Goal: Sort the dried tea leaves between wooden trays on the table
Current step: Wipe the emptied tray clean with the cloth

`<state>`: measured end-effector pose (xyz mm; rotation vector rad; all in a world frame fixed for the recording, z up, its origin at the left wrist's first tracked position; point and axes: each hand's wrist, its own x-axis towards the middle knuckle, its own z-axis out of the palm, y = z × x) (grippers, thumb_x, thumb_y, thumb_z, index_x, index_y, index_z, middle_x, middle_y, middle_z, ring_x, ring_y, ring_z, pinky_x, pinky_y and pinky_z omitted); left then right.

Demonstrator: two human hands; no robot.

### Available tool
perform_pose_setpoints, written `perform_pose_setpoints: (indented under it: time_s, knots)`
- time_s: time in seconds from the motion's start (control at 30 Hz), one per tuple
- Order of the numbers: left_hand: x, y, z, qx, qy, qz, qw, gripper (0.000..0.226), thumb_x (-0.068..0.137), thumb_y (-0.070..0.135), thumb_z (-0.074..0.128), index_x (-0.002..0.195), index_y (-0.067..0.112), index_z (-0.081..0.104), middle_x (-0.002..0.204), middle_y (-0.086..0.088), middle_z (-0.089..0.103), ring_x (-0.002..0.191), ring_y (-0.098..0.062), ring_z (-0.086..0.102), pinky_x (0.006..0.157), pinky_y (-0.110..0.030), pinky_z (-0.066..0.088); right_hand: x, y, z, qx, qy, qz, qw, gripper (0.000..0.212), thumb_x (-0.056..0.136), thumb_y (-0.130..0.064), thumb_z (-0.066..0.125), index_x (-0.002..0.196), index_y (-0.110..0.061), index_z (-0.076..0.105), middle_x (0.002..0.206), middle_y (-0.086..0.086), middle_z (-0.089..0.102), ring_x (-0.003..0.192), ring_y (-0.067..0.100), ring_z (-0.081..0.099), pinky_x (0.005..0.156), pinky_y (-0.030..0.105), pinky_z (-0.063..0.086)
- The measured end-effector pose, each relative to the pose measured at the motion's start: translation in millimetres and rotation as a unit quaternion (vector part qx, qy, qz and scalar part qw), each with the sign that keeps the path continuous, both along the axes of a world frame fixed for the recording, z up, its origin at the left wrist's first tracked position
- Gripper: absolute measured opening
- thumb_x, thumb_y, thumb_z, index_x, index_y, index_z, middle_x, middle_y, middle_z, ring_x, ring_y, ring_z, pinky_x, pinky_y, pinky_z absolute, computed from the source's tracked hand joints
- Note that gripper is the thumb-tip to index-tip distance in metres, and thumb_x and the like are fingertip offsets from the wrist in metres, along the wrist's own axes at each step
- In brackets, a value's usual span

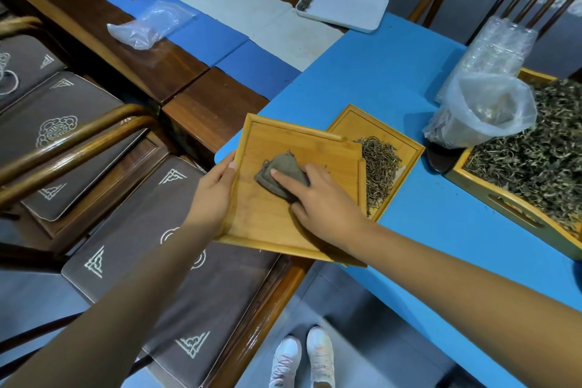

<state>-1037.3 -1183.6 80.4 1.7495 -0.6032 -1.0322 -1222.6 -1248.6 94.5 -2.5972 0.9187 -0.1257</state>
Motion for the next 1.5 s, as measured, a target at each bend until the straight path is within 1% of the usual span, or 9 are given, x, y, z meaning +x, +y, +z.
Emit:
perform_pose_setpoints:
  time_s: [0.23, 0.33, 0.6, 0.77, 1.0, 1.1, 1.2, 1.37, 1.5]
  knots:
    - [-0.8, 4.1, 5.1, 0.01, -0.024, -0.014, 1.0, 0.033, 0.098, 0.034, 0.04, 0.127, 0.035, 0.056, 0.113, 0.019, 0.06, 0.104, 0.0, 0.054, 0.075, -0.014, 0.038, -24.3, -36.9, -5.9, -0.039, 0.018, -0.072, 0.996, 0.059, 0.09, -0.018, 0.048, 0.144, -0.028, 0.027, 0.13, 0.017, 0.037, 0.121, 0.032, 0.034, 0.101, 0.041, 0.035]
    - [-3.6, 5.8, 9.4, 0.016, -0.027, -0.022, 0.999, 0.026, 0.099, 0.033, 0.04, 0.111, 0.047, 0.057, 0.1, 0.03, 0.059, 0.094, 0.009, 0.054, 0.07, -0.011, 0.038, -32.1, -47.7, -8.7, -0.056, 0.028, -0.08, 0.995, 0.058, 0.09, -0.018, 0.048, 0.144, -0.027, 0.027, 0.131, 0.018, 0.037, 0.12, 0.033, 0.034, 0.099, 0.04, 0.037]
    - [-4.9, 11.1, 15.5, 0.038, -0.042, -0.05, 0.997, 0.031, 0.099, 0.033, 0.038, 0.091, 0.059, 0.055, 0.078, 0.049, 0.055, 0.072, 0.032, 0.05, 0.059, -0.001, 0.035, -40.9, -64.6, -12.5, -0.075, 0.037, -0.105, 0.991, 0.058, 0.091, -0.017, 0.048, 0.145, -0.025, 0.025, 0.13, 0.019, 0.036, 0.119, 0.034, 0.034, 0.097, 0.041, 0.039]
    - [1.0, 16.7, 11.3, 0.045, -0.032, -0.041, 0.998, 0.034, 0.098, 0.031, 0.041, 0.09, 0.058, 0.059, 0.091, 0.036, 0.062, 0.088, 0.014, 0.057, 0.069, -0.01, 0.039, -45.1, -73.0, -16.5, -0.072, 0.049, -0.136, 0.987, 0.059, 0.091, -0.011, 0.047, 0.144, -0.023, 0.026, 0.13, 0.02, 0.035, 0.12, 0.035, 0.033, 0.095, 0.041, 0.04]
    - [13.0, 28.3, 12.6, 0.036, -0.05, -0.021, 0.998, 0.031, 0.099, 0.029, 0.039, 0.115, 0.051, 0.054, 0.087, 0.036, 0.062, 0.081, 0.016, 0.058, 0.063, -0.007, 0.04, -59.6, -81.0, -21.2, -0.066, 0.077, -0.161, 0.982, 0.057, 0.09, -0.007, 0.048, 0.143, -0.018, 0.03, 0.128, 0.022, 0.036, 0.118, 0.039, 0.034, 0.095, 0.045, 0.039]
    - [16.3, 29.5, 11.5, 0.031, -0.054, -0.018, 0.998, 0.034, 0.099, 0.03, 0.038, 0.128, 0.041, 0.052, 0.1, 0.028, 0.058, 0.091, 0.008, 0.054, 0.069, -0.013, 0.038, -62.4, -81.6, -20.8, -0.065, 0.075, -0.168, 0.981, 0.057, 0.09, -0.008, 0.048, 0.143, -0.018, 0.03, 0.129, 0.023, 0.036, 0.118, 0.04, 0.034, 0.097, 0.045, 0.037]
    - [16.1, 30.3, 8.9, 0.024, -0.045, -0.011, 0.999, 0.035, 0.1, 0.029, 0.037, 0.131, 0.036, 0.052, 0.113, 0.014, 0.059, 0.101, -0.003, 0.055, 0.075, -0.018, 0.04, -62.6, -80.1, -19.2, -0.06, 0.072, -0.168, 0.981, 0.056, 0.091, -0.009, 0.047, 0.143, -0.018, 0.03, 0.13, 0.022, 0.036, 0.117, 0.039, 0.034, 0.098, 0.044, 0.036]
    - [9.8, 30.2, 1.4, 0.026, -0.057, 0.011, 0.998, 0.036, 0.1, 0.028, 0.035, 0.131, 0.034, 0.051, 0.124, 0.006, 0.058, 0.114, -0.013, 0.052, 0.096, -0.033, 0.039, -65.4, -76.4, -17.3, -0.056, 0.059, -0.177, 0.981, 0.057, 0.091, -0.009, 0.046, 0.144, -0.017, 0.028, 0.129, 0.022, 0.036, 0.117, 0.038, 0.035, 0.099, 0.042, 0.034]
    - [7.3, 28.9, -1.7, 0.03, -0.074, 0.002, 0.997, 0.036, 0.1, 0.031, 0.034, 0.133, 0.034, 0.049, 0.121, 0.008, 0.055, 0.11, -0.011, 0.05, 0.09, -0.029, 0.036, -70.2, -74.5, -14.6, -0.046, 0.022, -0.199, 0.979, 0.055, 0.091, -0.009, 0.046, 0.144, -0.018, 0.03, 0.126, 0.021, 0.037, 0.116, 0.037, 0.035, 0.099, 0.041, 0.034]
